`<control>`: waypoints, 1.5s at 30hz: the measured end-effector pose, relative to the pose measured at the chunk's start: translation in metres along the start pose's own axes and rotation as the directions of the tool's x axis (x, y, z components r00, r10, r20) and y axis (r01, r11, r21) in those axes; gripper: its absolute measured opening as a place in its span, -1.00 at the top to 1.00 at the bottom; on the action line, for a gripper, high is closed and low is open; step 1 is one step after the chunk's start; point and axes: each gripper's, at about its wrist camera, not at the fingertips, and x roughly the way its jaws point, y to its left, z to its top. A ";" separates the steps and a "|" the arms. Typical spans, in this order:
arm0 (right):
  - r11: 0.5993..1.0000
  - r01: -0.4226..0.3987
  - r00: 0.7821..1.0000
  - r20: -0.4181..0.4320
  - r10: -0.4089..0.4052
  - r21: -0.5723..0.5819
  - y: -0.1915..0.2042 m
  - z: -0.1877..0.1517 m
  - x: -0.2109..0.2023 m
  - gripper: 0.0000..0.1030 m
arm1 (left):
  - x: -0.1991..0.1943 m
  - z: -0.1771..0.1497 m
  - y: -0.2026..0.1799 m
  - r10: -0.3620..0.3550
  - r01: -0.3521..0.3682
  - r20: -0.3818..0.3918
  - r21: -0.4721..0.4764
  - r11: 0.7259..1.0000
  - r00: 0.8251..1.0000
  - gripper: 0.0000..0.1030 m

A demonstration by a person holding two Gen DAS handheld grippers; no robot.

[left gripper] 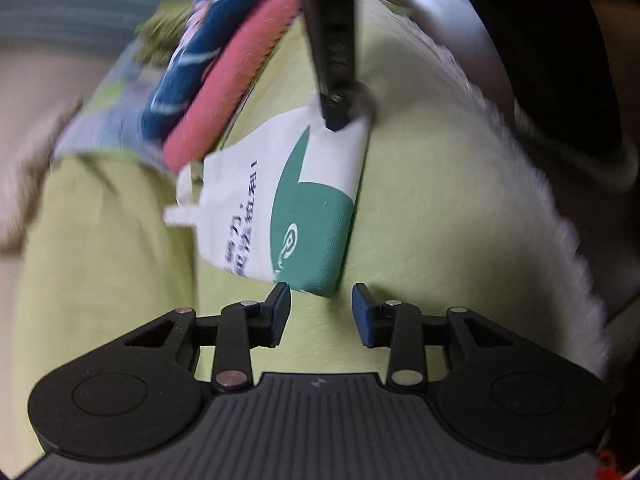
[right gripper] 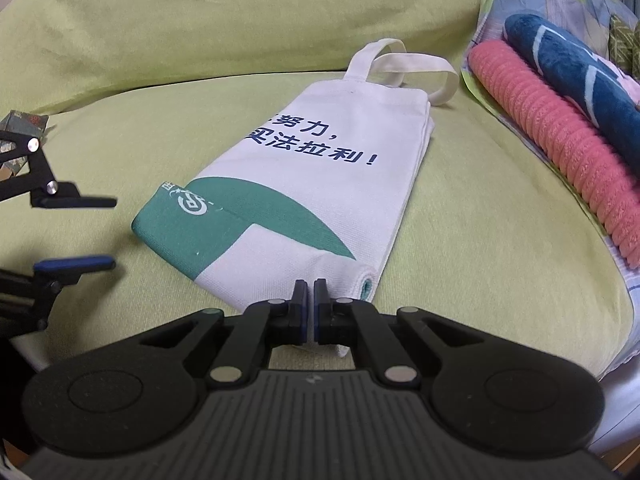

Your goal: Fold shopping bag

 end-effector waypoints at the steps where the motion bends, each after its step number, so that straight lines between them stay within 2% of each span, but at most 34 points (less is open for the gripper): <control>1: 1.000 0.002 1.000 0.003 -0.002 -0.004 0.001 0.000 0.000 1.00 | 0.003 0.000 -0.004 0.024 -0.024 0.002 0.050 0.998 1.000 0.16; 3: 1.000 0.002 1.000 0.005 -0.002 -0.007 0.001 -0.001 0.000 1.00 | 0.014 -0.002 -0.011 0.049 -0.050 0.015 0.129 0.990 0.999 0.14; 7: 1.000 -0.012 1.000 0.007 0.012 0.001 -0.002 -0.001 0.000 1.00 | 0.034 -0.006 -0.022 0.075 -0.086 0.051 0.252 0.964 0.996 0.24; 13: 1.000 -0.021 0.999 0.027 0.021 -0.016 -0.002 -0.003 0.000 1.00 | 0.042 -0.016 -0.008 -0.022 -0.004 0.112 0.227 0.974 0.993 0.32; 15: 0.997 -0.022 0.999 0.045 0.026 -0.073 0.001 -0.005 -0.004 0.98 | 0.043 -0.015 0.002 -0.069 0.044 0.112 0.214 0.976 0.991 0.33; 16: 0.992 -0.029 0.998 0.052 0.035 -0.121 0.003 -0.005 -0.009 0.85 | 0.043 -0.015 0.007 -0.093 0.068 0.112 0.206 0.976 0.989 0.33; 19: 0.947 -0.031 0.991 0.115 0.071 -0.319 0.010 -0.013 -0.030 0.23 | 0.045 -0.015 0.018 -0.141 0.119 0.116 0.183 0.976 0.983 0.33; 20: 0.915 -0.012 0.989 0.133 0.072 -0.402 0.014 -0.018 -0.035 0.07 | 0.045 -0.015 0.018 -0.144 0.122 0.118 0.177 0.977 0.982 0.33; 22: 0.817 0.042 0.988 0.148 0.054 -0.576 0.020 -0.030 -0.040 0.05 | 0.044 -0.015 0.019 -0.149 0.129 0.122 0.161 0.979 0.981 0.33; 24: 0.694 0.096 0.985 0.170 0.039 -0.713 0.025 -0.043 -0.039 -0.06 | 0.043 -0.015 0.020 -0.155 0.135 0.123 0.152 0.979 0.980 0.33; 26: 0.546 0.158 0.980 0.200 0.018 -0.823 0.030 -0.056 -0.031 -0.20 | 0.042 -0.016 0.022 -0.164 0.147 0.125 0.135 0.980 0.978 0.33; 28: 0.413 0.207 0.974 0.228 -0.001 -0.887 0.032 -0.068 -0.020 -0.20 | 0.041 -0.016 0.025 -0.175 0.160 0.129 0.122 0.980 0.976 0.33; 30: 0.325 0.259 0.961 0.276 0.006 -0.909 0.032 -0.077 -0.012 -0.12 | 0.042 -0.017 0.027 -0.184 0.169 0.134 0.114 0.979 0.974 0.33; 31: 0.296 0.279 0.955 0.296 0.013 -0.914 0.031 -0.080 -0.008 -0.03 | 0.042 -0.018 0.028 -0.189 0.175 0.139 0.107 0.979 0.972 0.33; 33: 0.290 0.297 0.950 0.314 0.011 -0.910 0.028 -0.079 -0.002 0.07 | 0.041 -0.020 0.029 -0.198 0.186 0.147 0.094 0.978 0.969 0.33; 36: 0.325 0.280 0.949 0.312 0.047 -0.903 0.021 -0.077 0.002 0.12 | 0.041 -0.022 0.032 -0.211 0.202 0.161 0.073 0.977 0.964 0.32; 39: 0.329 0.274 0.944 0.318 0.086 -0.903 0.014 -0.080 0.002 0.13 | 0.043 -0.026 0.037 -0.232 0.227 0.183 0.047 0.973 0.955 0.32; 45: 0.411 0.173 0.957 0.252 0.146 -0.895 0.000 -0.065 0.001 0.17 | 0.054 -0.032 0.061 -0.317 0.337 0.230 -0.054 0.940 0.920 0.22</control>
